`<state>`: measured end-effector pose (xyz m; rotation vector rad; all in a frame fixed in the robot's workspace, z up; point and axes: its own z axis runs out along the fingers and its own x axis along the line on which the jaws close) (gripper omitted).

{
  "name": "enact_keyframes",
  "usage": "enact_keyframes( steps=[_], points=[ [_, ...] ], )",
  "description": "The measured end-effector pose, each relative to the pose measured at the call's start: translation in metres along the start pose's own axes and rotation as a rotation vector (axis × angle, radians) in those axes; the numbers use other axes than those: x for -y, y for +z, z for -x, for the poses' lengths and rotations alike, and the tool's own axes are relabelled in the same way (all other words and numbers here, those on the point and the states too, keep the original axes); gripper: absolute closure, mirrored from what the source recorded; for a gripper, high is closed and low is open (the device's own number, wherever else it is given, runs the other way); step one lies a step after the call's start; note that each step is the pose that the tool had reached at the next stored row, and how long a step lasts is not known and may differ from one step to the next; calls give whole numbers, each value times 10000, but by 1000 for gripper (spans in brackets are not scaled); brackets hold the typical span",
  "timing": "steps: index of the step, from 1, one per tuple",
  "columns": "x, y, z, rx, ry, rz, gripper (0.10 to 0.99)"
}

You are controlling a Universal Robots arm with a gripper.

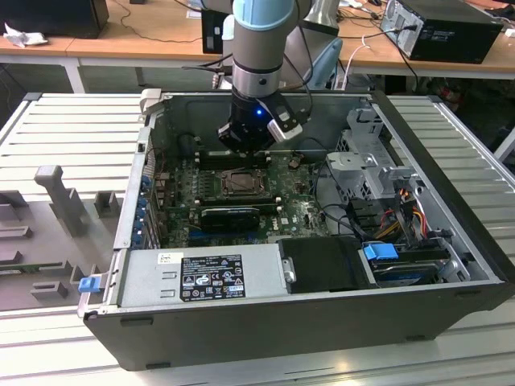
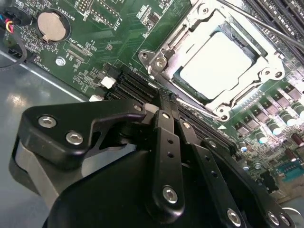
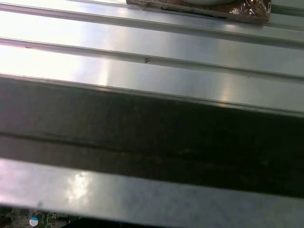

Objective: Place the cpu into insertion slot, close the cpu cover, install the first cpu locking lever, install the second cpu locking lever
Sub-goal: 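Install the first cpu locking lever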

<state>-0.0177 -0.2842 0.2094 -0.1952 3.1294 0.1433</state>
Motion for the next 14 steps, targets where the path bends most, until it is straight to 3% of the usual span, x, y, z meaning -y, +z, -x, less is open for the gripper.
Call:
enact_keyframes(
  steps=[11, 14],
  points=[
    [6, 48, 6, -13, -16, -93, 980],
    [6, 56, 7, -26, -15, -207, 980]
  ],
)
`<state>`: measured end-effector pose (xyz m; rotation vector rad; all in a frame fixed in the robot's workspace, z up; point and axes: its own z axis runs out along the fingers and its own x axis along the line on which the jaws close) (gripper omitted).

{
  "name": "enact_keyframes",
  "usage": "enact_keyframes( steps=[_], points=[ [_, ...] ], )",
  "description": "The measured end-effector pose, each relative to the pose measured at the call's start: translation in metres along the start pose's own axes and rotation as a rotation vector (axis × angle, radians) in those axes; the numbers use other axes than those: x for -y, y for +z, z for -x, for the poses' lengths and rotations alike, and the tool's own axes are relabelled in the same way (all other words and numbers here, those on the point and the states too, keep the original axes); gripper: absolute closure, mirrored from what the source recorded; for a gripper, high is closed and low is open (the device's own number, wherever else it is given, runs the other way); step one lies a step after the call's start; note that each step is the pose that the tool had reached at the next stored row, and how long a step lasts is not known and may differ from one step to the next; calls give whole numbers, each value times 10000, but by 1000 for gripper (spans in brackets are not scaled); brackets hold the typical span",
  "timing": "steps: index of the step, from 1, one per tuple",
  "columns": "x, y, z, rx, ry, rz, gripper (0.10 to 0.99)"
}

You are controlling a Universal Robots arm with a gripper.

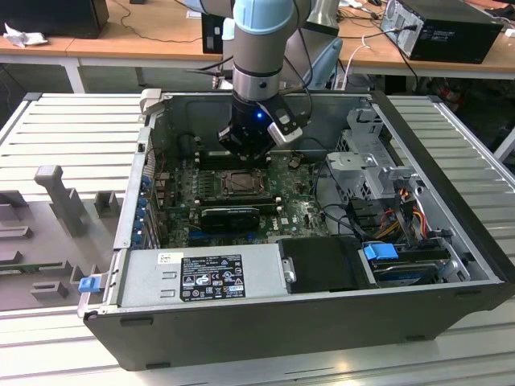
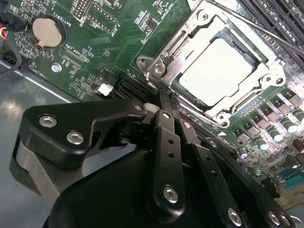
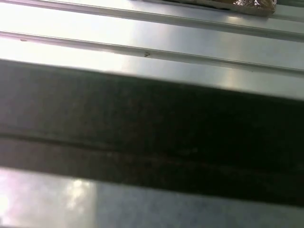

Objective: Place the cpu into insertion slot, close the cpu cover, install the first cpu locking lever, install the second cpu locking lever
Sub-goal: 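Install the first cpu locking lever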

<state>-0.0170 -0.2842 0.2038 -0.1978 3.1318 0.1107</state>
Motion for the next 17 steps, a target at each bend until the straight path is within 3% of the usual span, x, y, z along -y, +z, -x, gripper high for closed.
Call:
enact_keyframes(
  steps=[4, 7, 11, 17],
  points=[
    [3, 32, 1, -12, 1, -59, 980],
    [0, 23, 5, 9, 0, 16, 980],
    [-15, -154, 6, 1, 0, 10, 980],
    [24, -174, 1, 1, -1, 10, 980]
  ],
)
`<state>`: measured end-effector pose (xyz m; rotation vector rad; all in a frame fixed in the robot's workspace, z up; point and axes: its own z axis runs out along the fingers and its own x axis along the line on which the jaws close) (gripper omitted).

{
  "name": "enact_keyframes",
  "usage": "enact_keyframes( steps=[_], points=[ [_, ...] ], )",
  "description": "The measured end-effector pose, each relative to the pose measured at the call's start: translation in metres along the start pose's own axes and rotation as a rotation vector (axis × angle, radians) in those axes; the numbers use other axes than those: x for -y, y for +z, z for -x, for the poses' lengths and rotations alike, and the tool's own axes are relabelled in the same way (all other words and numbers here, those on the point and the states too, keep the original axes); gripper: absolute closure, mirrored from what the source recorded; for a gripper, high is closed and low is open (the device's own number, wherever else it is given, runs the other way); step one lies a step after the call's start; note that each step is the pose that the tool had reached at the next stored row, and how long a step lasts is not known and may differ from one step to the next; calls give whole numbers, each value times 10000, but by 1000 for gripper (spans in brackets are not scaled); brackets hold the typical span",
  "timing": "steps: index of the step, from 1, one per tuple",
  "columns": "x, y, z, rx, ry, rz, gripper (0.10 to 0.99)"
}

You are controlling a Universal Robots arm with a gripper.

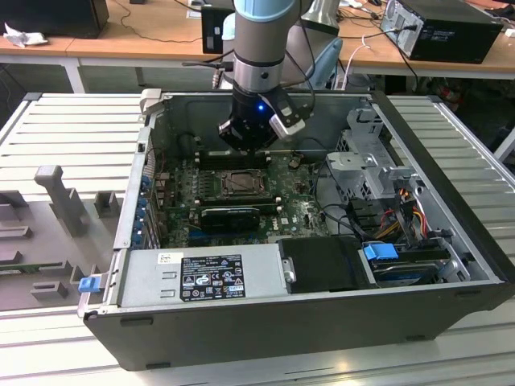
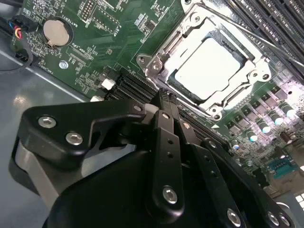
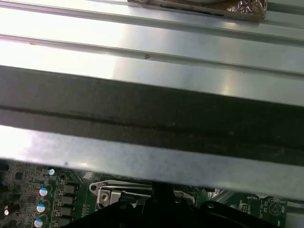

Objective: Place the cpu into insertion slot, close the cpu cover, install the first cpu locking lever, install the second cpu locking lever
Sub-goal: 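Install the first cpu locking lever, then install the second cpu locking lever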

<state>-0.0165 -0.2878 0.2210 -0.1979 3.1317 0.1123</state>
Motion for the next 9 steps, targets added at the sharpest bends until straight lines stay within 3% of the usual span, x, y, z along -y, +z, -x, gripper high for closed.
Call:
enact_keyframes(
  steps=[9],
  points=[
    [33, -3, -4, 0, -1, -1, 980]
  ],
)
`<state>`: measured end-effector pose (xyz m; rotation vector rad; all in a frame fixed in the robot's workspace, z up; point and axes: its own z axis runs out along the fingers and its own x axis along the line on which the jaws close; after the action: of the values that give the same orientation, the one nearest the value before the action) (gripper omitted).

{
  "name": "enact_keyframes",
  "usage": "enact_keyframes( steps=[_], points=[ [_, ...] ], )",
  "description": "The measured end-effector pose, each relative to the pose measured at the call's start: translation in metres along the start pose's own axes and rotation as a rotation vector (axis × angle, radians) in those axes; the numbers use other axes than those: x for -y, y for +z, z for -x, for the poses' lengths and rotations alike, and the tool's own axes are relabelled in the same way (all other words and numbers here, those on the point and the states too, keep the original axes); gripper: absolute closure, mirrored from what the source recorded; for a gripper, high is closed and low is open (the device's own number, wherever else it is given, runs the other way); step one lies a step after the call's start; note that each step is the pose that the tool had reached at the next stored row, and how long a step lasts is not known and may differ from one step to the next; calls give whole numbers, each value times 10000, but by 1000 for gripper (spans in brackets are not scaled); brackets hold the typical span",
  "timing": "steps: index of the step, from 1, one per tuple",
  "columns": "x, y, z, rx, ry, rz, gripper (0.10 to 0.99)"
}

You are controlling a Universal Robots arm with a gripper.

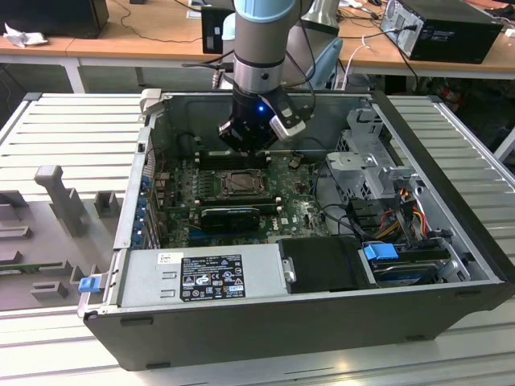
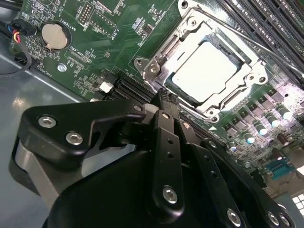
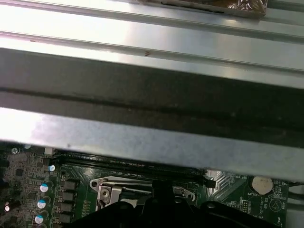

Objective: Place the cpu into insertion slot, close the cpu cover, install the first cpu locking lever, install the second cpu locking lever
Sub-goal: 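Install the second cpu locking lever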

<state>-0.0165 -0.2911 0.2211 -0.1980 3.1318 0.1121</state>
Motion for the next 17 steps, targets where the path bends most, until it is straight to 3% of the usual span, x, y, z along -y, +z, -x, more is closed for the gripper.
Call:
enact_keyframes(
  steps=[13, 17],
  points=[
    [61, -4, -8, 1, 0, 0, 980],
    [144, -11, -18, 1, 1, -1, 980]
  ],
)
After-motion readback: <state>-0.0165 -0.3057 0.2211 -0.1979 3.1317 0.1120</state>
